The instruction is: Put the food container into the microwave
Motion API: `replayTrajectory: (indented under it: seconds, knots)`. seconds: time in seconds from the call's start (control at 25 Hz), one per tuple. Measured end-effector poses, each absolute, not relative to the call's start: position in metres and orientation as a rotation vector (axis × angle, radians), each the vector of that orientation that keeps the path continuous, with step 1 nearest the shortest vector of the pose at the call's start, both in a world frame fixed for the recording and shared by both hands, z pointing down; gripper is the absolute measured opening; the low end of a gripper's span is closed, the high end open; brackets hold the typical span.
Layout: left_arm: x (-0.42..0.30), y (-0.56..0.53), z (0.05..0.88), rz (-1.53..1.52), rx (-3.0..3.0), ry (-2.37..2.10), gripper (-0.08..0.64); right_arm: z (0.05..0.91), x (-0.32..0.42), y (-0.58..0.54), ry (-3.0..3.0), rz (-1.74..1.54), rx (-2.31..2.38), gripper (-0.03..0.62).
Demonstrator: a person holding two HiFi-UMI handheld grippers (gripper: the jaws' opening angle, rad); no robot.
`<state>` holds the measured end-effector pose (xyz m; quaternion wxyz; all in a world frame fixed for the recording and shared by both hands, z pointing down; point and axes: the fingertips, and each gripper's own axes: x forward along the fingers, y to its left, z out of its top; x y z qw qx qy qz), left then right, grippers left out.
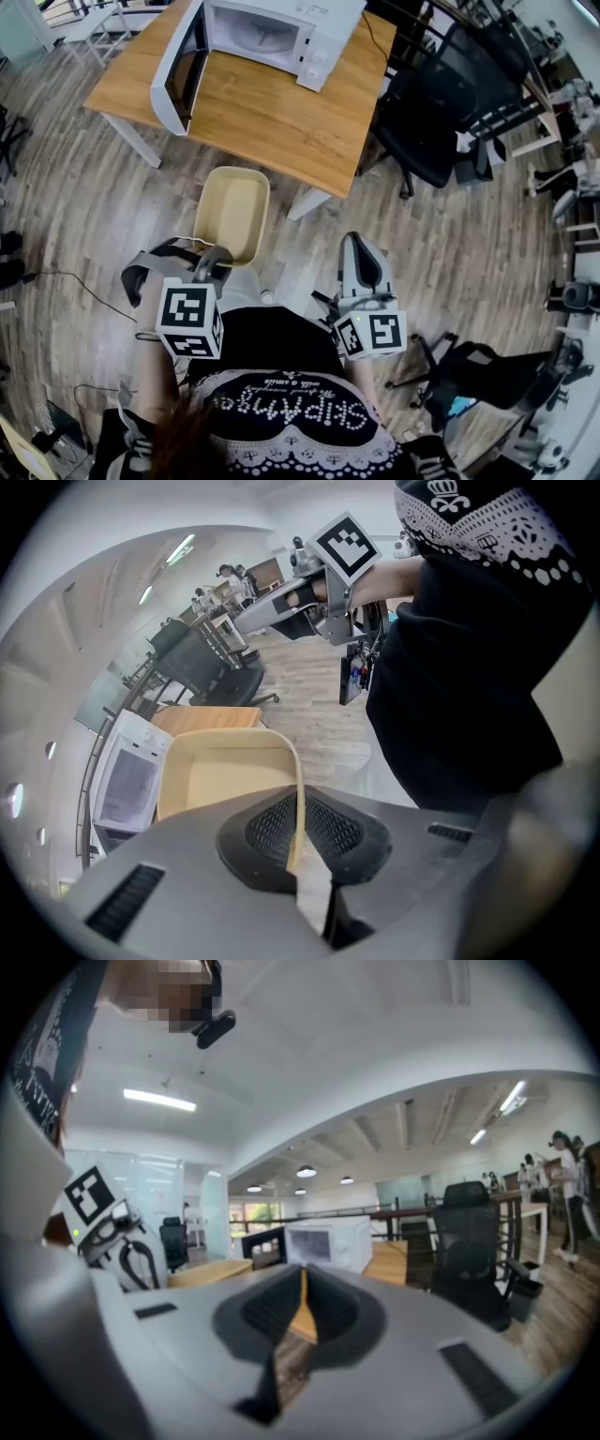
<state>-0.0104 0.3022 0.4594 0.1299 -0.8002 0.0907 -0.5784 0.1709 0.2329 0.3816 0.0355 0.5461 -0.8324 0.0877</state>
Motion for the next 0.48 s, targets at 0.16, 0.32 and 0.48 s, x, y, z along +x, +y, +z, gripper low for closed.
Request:
replayTrajectory:
  seconds: [0.16, 0.32, 0.48]
  knots:
    - [-0.028, 0.264, 0.451, -1.665, -2.328, 0.243, 0.041, 0.367, 0.151, 0.193, -2.557, 0.248, 1.694, 0.038]
    - [-0.046, 0.226, 0.447, -1.645, -2.329, 0.225, 0.041, 0.359, 0.129, 0.156, -2.549, 0.240, 1.714, 0.038]
    - [-0.064, 0.188, 0.455, -1.639, -2.332, 0.192, 0.041, 0.366, 0.112, 0.121, -2.524, 0.254, 1.726, 0.038]
